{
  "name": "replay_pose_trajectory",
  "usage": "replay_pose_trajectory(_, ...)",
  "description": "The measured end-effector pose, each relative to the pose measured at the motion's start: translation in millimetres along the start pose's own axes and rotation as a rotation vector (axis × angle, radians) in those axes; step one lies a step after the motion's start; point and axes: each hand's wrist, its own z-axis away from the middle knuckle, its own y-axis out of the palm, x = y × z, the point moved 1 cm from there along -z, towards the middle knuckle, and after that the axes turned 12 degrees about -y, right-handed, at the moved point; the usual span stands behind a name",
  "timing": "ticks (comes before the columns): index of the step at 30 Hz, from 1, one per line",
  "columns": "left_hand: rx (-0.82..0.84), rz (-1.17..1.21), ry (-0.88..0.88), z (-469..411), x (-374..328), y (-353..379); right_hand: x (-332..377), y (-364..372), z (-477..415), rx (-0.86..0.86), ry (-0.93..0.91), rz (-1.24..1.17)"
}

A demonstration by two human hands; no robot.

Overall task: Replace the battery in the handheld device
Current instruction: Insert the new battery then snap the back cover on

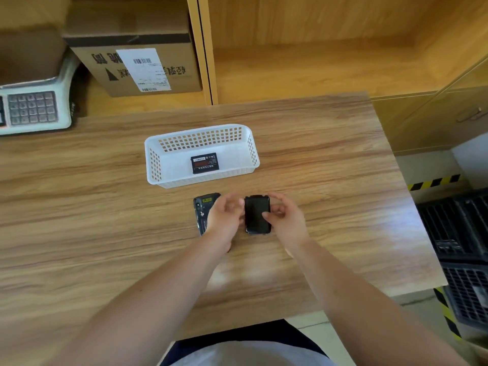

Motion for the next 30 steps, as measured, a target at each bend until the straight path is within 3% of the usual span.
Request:
replay_pose_trajectory(5, -0.08, -0.002, 0.157, -0.1, -27.0, -48.2, 38.1, 31.9, -7.4, 0.152, -0.153, -0.013)
replay_pose_trajectory(11, -0.129, 0.026, 0.133, -7.0, -9.2, -97.0, 43.0, 77.3, -0.9, 0.364, -0.262, 0.185)
replay_pose_trajectory(18, -0.211, 0.067, 0.107, -9.1, 15.8, -107.4, 29.2, 94.8, 3.1, 0.422, -0.307, 0.338)
replay_pose_trajectory(30, -0.16, 0.029, 0.058, -9.5, 33.9, -104.9, 11.0, 87.6, 8.1, 0.489, -0.3, 0.424)
